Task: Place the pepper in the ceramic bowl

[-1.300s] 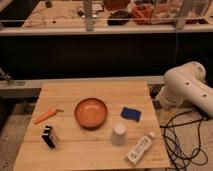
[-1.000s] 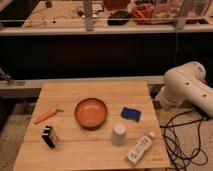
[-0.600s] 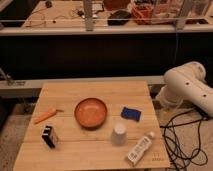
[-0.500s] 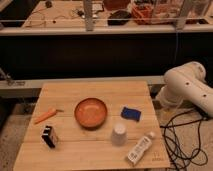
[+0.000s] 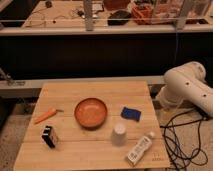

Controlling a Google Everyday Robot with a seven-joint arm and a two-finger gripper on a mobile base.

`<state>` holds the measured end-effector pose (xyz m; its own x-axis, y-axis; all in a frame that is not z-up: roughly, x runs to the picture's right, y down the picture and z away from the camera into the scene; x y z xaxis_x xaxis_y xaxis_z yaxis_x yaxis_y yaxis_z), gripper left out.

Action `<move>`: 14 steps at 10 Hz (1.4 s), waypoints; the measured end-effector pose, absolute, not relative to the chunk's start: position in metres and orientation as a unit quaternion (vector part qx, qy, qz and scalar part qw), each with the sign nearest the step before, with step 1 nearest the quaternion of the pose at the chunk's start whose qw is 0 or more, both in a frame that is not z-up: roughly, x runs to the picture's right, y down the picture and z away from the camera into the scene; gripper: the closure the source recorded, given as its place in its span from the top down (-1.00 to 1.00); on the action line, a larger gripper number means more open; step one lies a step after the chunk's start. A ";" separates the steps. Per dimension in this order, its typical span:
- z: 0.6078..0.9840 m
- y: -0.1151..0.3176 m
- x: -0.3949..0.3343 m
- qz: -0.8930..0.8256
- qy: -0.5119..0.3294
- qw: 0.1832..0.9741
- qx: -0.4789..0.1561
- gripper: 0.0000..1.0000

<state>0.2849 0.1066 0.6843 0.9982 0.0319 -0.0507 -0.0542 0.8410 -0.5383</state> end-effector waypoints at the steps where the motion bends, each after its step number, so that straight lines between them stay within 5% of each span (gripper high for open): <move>1: 0.684 0.107 0.285 0.022 0.020 0.959 -0.281 0.60; 14: 0.679 0.063 0.127 -0.063 0.011 0.962 -0.265 0.60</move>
